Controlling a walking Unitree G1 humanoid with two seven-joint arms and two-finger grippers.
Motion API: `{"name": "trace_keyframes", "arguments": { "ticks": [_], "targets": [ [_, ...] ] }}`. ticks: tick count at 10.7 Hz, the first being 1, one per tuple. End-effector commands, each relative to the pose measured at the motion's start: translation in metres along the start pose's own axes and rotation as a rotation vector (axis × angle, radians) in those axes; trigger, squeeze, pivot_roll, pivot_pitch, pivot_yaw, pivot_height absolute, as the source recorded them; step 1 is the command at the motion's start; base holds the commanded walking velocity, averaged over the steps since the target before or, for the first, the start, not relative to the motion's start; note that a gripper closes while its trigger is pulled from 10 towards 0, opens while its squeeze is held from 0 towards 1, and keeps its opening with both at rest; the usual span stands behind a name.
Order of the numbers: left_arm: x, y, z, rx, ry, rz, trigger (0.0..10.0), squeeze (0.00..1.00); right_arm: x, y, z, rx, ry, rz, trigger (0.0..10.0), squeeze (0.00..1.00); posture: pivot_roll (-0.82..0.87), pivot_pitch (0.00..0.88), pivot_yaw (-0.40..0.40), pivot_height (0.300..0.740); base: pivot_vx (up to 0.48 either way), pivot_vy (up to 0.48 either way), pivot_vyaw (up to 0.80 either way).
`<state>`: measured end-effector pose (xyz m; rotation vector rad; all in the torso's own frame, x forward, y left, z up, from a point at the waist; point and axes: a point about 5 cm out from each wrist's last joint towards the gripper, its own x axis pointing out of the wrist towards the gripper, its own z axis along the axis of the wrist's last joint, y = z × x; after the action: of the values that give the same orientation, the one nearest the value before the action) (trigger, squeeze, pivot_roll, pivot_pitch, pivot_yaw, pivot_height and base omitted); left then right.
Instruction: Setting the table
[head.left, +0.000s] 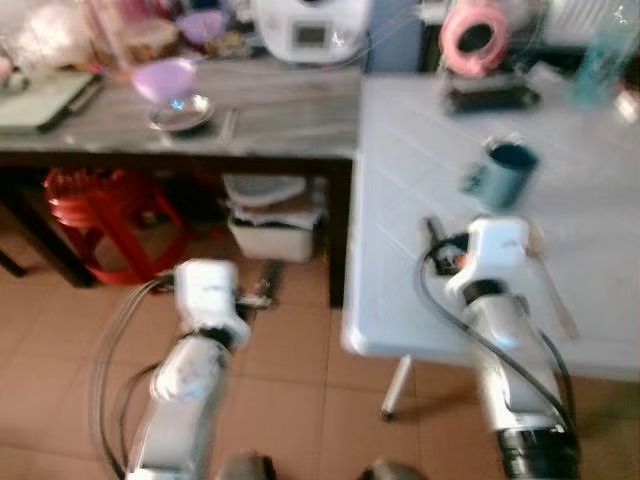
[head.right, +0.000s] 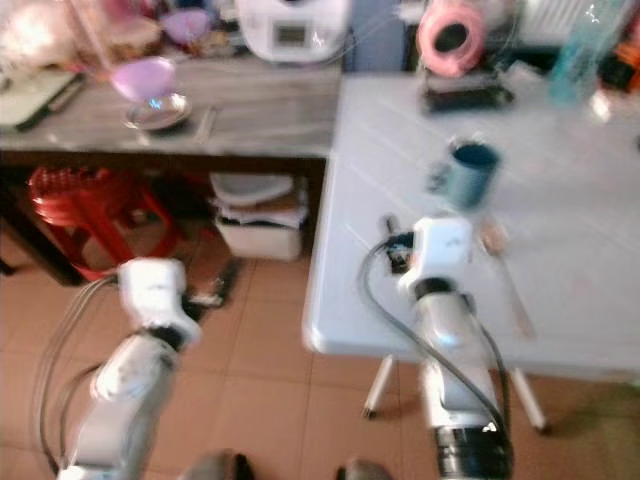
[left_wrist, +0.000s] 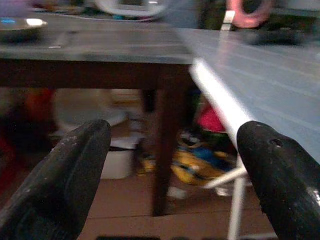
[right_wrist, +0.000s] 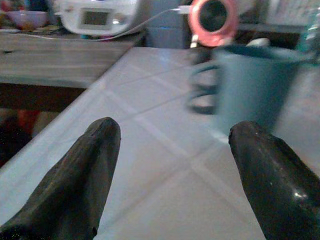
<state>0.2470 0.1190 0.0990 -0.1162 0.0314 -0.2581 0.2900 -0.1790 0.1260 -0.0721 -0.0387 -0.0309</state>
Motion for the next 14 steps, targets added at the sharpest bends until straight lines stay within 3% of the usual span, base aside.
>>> {"name": "trace_keyframes", "arguments": {
  "ticks": [1, 3, 7, 10, 14],
  "targets": [
    [-0.003, 0.007, 0.002, 0.011, -0.003, 0.021, 10.0, 0.00, 0.003, 0.006, 0.008, 0.009, -0.025, 0.017, 10.0, 0.00, 0.02, 0.061, 0.053, 0.740, 0.000, -0.454, 0.00],
    [-0.003, 0.006, 0.003, 0.011, -0.002, 0.017, 10.0, 0.00, 0.004, 0.007, 0.010, 0.009, -0.037, 0.020, 10.0, 0.00, 0.02, 0.064, 0.056, 0.740, 0.000, -0.437, 0.00],
    [-0.005, 0.007, 0.002, -0.002, 0.003, 0.018, 10.0, 0.00, 0.002, 0.007, 0.005, -0.007, 0.007, 0.029, 10.0, 0.00, 0.02, 0.078, 0.053, 0.740, 0.000, 0.000, 0.00],
    [-0.011, 0.010, -0.004, 0.019, 0.050, 0.034, 10.0, 0.00, -0.006, 0.004, -0.021, 0.007, 0.155, 0.010, 10.0, 0.00, 0.02, 0.103, 0.065, 0.740, 0.000, 0.000, 0.00],
    [-0.014, 0.021, -0.013, 0.064, 0.085, 0.127, 10.0, 0.00, -0.005, 0.006, -0.027, 0.020, 0.224, 0.020, 10.0, 0.00, 0.03, 0.125, 0.066, 0.740, 0.000, 0.000, 0.00]
  ]
}}
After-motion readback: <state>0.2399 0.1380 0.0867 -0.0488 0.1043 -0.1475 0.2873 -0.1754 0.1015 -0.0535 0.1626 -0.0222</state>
